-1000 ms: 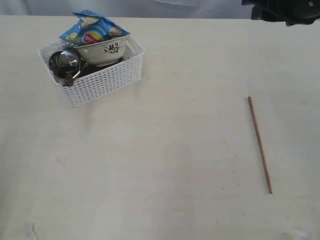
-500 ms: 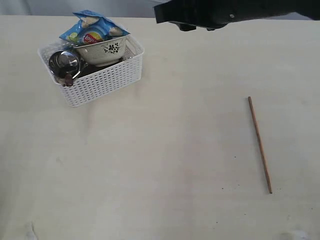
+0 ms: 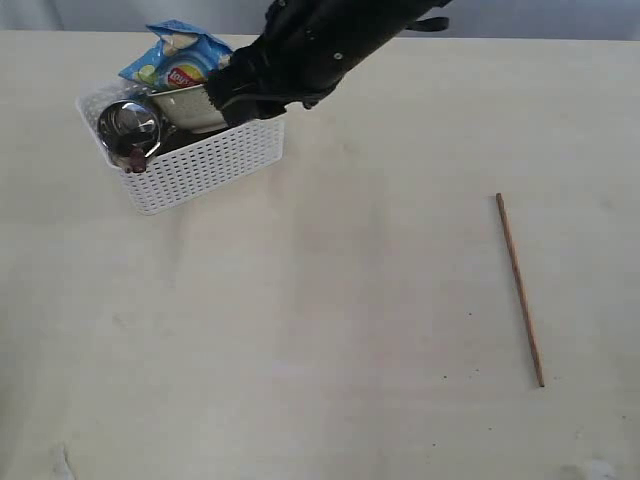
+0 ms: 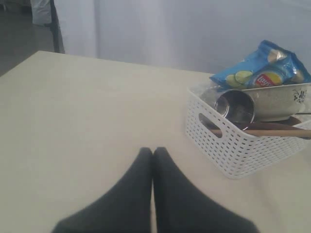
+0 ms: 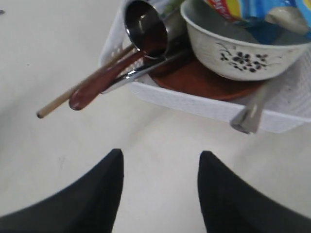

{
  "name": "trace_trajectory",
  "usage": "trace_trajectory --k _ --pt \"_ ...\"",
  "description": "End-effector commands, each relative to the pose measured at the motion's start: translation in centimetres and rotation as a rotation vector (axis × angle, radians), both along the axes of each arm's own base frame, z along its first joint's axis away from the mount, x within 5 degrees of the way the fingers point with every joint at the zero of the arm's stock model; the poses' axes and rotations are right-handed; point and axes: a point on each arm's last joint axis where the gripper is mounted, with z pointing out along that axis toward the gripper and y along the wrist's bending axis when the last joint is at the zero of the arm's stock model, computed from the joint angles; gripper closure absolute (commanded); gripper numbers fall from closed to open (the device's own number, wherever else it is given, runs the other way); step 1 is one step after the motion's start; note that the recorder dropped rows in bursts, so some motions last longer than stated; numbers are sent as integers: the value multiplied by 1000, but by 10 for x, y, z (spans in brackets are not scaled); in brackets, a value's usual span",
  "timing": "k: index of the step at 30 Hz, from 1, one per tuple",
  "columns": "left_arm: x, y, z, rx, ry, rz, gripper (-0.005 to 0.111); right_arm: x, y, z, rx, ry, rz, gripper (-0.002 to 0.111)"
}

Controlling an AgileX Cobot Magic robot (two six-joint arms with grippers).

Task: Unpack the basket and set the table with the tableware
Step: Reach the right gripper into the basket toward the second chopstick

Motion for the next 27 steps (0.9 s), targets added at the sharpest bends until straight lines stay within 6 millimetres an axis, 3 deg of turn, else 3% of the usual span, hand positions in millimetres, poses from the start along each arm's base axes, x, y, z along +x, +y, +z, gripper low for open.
trace_trajectory --k 1,9,14,22,27 --pt "0 0 0 3 -3 -5 107 -13 26 1 18 -40 118 62" --pt "0 0 0 3 -3 -5 107 -52 60 2 13 -86 283 62" --pt "0 0 0 3 -3 -5 107 -63 71 4 27 -122 311 62" --pt "0 0 0 3 -3 -5 107 -56 76 7 64 -214 256 62" --pt "0 0 0 3 -3 -5 107 -50 80 -8 40 -216 248 62"
